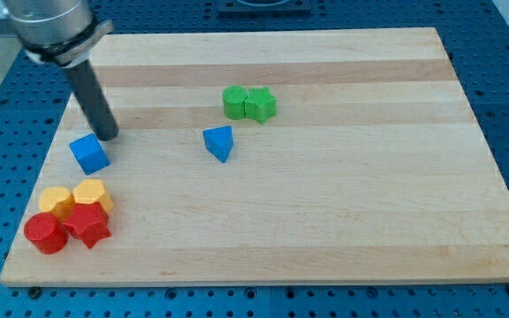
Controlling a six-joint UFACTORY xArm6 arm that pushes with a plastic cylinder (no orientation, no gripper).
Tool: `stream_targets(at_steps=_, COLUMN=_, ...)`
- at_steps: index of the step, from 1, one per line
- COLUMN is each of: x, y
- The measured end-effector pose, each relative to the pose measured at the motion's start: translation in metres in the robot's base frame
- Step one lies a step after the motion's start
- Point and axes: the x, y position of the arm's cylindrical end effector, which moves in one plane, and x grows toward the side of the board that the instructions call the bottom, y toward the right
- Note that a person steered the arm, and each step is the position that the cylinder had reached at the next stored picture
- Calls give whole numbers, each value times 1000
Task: Drag the blue triangle into the yellow hexagon
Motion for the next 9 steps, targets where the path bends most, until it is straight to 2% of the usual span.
stream_targets(at_steps=2, x=55, y=-2)
stream_targets(at_steps=3, x=40, y=14)
stream_targets(at_steps=4, x=20, y=60)
stream_targets(at_steps=5, x=30, y=113)
stream_targets(at_steps=7, x=84, y=224)
stream_targets(at_steps=8, x=49, y=258)
stream_targets(at_steps=9, x=12, y=247)
